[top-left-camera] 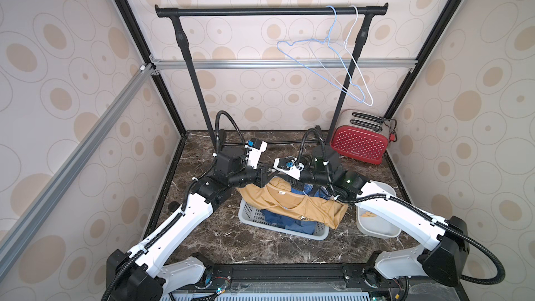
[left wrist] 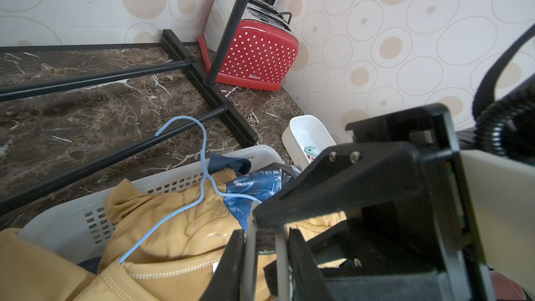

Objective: Remove the clothespins securing t-shirts to the hanger
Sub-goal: Place the clothespin in the storage box.

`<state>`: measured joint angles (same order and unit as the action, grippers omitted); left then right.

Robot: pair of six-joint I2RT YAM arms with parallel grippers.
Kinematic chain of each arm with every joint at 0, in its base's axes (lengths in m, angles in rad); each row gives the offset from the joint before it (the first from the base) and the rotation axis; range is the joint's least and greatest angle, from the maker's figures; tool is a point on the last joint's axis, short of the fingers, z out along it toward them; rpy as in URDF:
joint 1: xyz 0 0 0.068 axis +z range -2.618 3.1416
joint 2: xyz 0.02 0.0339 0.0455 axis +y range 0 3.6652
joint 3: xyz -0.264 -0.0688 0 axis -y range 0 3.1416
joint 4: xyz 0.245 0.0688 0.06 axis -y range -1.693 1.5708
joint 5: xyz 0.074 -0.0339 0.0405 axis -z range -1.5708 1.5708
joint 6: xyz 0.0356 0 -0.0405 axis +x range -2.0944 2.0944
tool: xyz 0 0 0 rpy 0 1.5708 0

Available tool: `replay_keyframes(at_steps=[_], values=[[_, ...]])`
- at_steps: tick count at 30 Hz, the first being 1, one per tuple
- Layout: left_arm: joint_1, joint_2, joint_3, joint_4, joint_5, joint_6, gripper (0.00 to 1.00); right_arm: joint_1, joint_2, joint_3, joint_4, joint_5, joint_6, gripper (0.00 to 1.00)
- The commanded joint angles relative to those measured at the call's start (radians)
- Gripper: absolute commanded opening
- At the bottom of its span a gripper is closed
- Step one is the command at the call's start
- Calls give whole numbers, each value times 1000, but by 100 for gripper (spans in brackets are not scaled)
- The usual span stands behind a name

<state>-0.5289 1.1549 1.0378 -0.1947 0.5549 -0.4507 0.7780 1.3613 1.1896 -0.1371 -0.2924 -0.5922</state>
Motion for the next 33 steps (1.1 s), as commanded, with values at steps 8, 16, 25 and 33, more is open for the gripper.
replay_keyframes(at_steps=[8, 16, 25, 33], values=[[-2, -27, 11, 26, 14, -17, 33, 6, 11, 50, -35, 31, -63, 11], [-3, -38, 7, 34, 0, 8, 58, 7, 3, 52, -77, 94, -85, 6], [-2, -41, -17, 72, -11, 69, 67, -3, -77, 5, -210, 256, -122, 5], [-34, -16, -102, 180, -33, 128, 66, -118, -291, -172, -284, 437, -56, 7]])
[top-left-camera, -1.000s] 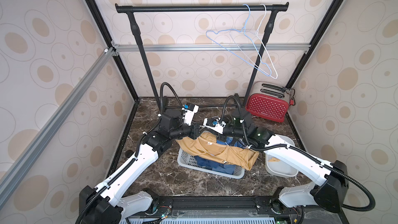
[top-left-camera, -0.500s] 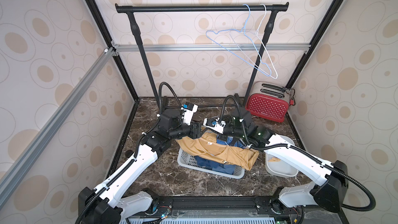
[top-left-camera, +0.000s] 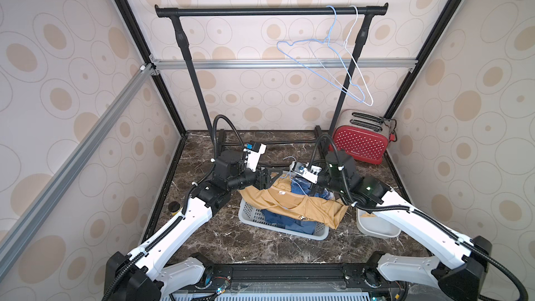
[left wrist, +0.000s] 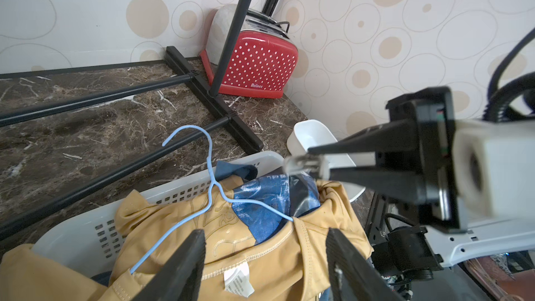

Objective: Remove the clothespins securing t-shirts to the hanger
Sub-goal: Place the clothespin in the storage box.

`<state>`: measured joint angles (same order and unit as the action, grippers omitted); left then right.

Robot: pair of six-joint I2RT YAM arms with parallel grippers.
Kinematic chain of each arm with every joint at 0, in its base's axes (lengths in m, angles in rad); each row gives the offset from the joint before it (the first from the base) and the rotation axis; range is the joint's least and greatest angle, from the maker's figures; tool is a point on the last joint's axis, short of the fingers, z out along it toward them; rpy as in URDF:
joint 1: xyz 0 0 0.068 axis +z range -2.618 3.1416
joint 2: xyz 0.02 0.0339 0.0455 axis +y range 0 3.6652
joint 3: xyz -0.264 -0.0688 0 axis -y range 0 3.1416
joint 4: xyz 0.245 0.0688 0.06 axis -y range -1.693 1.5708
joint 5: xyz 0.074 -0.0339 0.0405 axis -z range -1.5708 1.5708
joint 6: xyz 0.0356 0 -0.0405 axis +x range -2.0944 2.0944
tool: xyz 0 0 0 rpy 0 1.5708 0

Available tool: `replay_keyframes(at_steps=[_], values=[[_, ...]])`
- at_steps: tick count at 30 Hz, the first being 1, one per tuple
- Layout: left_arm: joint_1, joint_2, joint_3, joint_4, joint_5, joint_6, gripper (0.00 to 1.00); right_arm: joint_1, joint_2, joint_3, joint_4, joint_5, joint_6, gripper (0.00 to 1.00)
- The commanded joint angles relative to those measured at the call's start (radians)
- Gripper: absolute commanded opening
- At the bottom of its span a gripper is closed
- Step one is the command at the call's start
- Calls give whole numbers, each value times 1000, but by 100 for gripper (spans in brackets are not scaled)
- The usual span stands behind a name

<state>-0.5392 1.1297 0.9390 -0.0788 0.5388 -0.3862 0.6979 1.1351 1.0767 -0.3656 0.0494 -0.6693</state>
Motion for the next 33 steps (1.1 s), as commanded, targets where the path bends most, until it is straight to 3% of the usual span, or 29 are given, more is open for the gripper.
replay_keyframes(at_steps=[1, 7, 14, 22, 27, 33], values=[[-46, 11, -7, 62, -44, 92, 67, -55, -101, -92, -64, 123, 27, 7], [-126, 41, -29, 129, -96, 146, 65, -184, -286, -248, -132, 249, 68, 7], [-131, 20, -63, 180, -98, 166, 67, -400, -381, -329, -195, 265, 57, 8], [-131, 14, -66, 182, -86, 173, 67, -720, -329, -472, -223, 186, 9, 8], [-130, 15, -67, 188, -85, 167, 66, -821, -248, -531, -206, 158, -4, 8], [-131, 9, -69, 182, -89, 167, 66, -857, -125, -538, -198, 130, -3, 8]])
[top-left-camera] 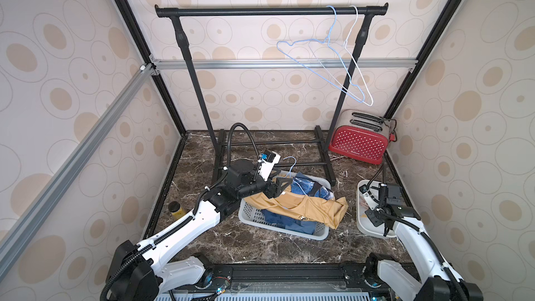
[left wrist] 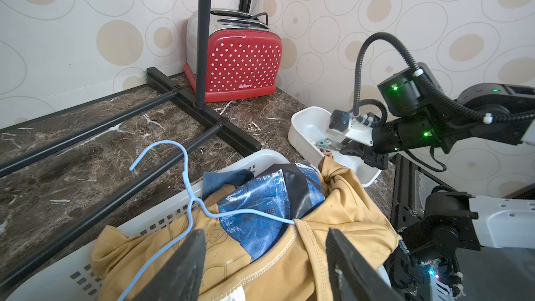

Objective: Remove the clothespins securing t-shirts to the hanger
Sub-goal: Place the clothespin in the storage box.

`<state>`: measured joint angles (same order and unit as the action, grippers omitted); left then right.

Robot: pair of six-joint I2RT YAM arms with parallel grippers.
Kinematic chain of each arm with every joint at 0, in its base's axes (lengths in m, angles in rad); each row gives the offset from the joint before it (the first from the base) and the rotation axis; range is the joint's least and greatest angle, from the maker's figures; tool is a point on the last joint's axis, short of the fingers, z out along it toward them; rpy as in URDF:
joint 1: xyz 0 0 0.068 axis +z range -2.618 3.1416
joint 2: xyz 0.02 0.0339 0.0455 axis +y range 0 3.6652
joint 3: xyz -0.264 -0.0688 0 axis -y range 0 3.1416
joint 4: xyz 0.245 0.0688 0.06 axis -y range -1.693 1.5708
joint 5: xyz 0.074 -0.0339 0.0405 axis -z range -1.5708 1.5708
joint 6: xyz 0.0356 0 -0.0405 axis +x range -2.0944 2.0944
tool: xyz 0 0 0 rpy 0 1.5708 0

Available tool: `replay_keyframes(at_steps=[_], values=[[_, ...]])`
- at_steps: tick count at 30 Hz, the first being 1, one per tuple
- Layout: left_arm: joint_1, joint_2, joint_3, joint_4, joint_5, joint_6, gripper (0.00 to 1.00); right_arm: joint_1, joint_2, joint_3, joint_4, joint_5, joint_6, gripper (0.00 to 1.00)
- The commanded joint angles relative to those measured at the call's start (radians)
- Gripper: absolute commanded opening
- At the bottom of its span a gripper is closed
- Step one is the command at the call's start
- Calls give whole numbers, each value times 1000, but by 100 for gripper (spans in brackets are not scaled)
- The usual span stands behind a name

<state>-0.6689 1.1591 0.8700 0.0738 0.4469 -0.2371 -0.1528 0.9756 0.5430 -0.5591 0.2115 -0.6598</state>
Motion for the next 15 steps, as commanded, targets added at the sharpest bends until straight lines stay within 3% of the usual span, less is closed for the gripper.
replay_keyframes(at_steps=[1, 11, 15], values=[[-2, -20, 0, 29, 0, 17, 66, -7, 46, -3, -2, -31, -8, 8], [-1, -15, -9, 26, -7, 11, 67, -7, 141, 2, -11, -25, -14, 19], [-1, -9, 3, 9, -13, 24, 68, -7, 116, 31, -39, -31, 1, 41]])
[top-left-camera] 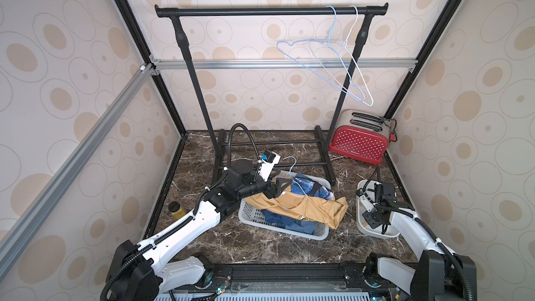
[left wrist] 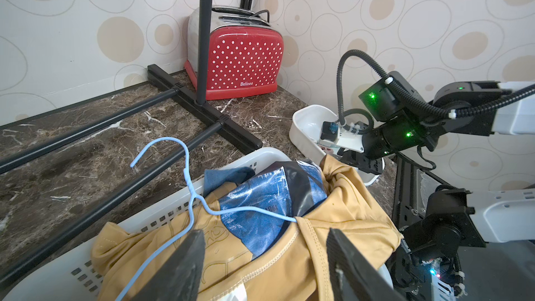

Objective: Remove the clothespins securing t-shirts to the hanger
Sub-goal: Place the clothespin in the storage box, then pick up the hanger from the basket.

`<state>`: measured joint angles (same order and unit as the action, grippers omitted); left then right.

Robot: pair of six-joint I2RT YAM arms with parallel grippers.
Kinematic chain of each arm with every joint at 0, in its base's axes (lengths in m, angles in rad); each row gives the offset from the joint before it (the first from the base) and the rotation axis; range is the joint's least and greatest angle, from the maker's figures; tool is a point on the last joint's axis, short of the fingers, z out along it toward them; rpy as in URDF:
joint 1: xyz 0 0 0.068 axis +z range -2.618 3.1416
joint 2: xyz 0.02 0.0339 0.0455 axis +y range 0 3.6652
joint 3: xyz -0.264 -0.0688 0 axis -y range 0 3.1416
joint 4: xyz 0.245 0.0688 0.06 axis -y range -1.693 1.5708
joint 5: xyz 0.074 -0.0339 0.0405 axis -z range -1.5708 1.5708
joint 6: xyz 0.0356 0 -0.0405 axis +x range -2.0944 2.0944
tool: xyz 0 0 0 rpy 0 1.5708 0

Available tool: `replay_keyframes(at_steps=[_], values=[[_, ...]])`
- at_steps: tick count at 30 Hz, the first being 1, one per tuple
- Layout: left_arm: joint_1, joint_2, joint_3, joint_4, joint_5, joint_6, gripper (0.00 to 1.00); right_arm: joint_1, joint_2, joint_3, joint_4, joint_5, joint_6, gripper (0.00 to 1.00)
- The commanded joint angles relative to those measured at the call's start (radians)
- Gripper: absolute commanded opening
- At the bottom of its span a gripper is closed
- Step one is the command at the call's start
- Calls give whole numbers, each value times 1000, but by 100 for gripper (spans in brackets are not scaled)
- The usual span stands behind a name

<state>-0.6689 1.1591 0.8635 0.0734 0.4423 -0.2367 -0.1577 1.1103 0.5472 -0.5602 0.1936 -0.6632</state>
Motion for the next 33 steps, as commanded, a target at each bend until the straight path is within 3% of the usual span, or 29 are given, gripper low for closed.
replay_keyframes(at_steps=[1, 7, 12, 15, 18, 22, 28, 31, 33], values=[[-1, -4, 23, -7, -8, 30, 68, -2, -39, 35, -49, -11, 3, 45], [-1, 36, 98, -110, -36, 96, 70, 0, -160, 130, -53, -32, 4, 54], [4, 41, 134, -178, -79, 155, 72, 19, -242, 268, -103, -107, 169, 59], [30, 39, 143, -207, -119, 140, 72, 145, -267, 320, -148, -60, 249, 70], [72, 33, 139, -226, -130, 137, 72, 358, -244, 351, -182, 123, 309, 72], [108, 9, 130, -255, -170, 176, 72, 568, -210, 365, -179, 181, 438, 73], [121, -15, 142, -334, -224, 231, 73, 736, -81, 446, -176, 139, 686, 74], [123, -19, 156, -379, -252, 222, 73, 804, 27, 527, -232, 159, 765, 73], [123, -27, 157, -389, -268, 207, 74, 824, 70, 569, -238, 110, 802, 73]])
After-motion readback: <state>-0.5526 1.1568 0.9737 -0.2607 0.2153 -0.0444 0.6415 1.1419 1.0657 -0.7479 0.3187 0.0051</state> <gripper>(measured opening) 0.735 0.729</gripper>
